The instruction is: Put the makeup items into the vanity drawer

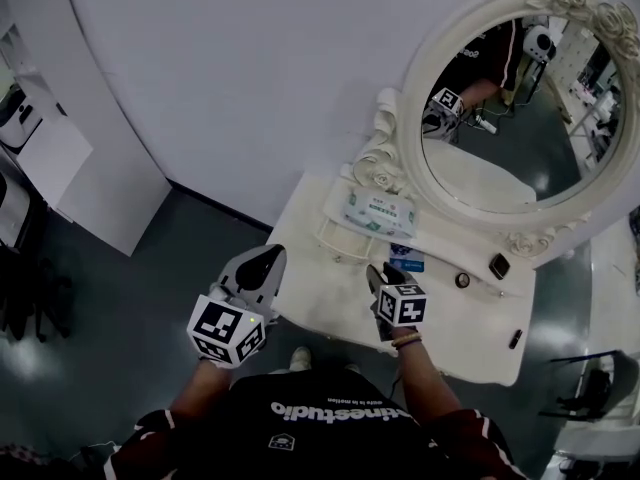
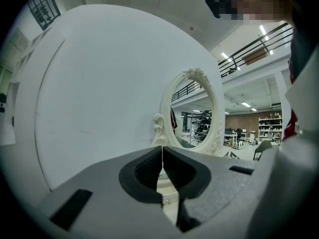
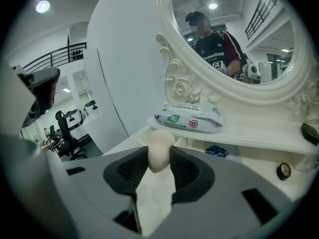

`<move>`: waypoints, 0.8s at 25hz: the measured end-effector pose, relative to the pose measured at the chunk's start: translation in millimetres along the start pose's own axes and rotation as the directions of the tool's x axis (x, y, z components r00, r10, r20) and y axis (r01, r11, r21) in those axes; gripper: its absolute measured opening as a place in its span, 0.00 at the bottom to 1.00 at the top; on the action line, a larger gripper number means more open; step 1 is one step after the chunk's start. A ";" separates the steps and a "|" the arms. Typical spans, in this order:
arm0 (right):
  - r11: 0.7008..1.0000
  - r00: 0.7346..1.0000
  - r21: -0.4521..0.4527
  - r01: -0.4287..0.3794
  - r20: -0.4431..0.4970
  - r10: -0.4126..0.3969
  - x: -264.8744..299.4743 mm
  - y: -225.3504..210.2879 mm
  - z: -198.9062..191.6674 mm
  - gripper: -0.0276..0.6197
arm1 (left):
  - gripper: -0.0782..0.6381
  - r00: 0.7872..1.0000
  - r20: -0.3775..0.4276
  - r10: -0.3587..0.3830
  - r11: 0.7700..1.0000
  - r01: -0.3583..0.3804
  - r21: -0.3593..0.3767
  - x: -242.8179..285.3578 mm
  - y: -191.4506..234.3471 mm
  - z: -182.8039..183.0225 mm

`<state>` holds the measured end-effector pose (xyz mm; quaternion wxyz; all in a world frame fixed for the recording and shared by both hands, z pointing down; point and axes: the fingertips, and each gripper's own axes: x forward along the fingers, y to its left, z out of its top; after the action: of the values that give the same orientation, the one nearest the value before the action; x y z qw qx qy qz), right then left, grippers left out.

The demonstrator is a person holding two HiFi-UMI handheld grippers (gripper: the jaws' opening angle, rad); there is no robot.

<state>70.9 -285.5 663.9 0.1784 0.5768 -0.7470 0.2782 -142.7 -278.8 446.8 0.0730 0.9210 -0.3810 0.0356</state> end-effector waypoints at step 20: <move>0.999 0.998 -0.024 0.043 -0.035 -0.043 79.7 3.0 18.9 0.29 | 0.12 0.999 -0.048 0.021 1.000 -0.021 0.005 -18.1 33.9 -17.4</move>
<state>47.5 -357.5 695.3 0.2042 0.5856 -0.7344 0.2757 -179.6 -287.1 465.4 0.0797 0.9160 -0.3887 0.0594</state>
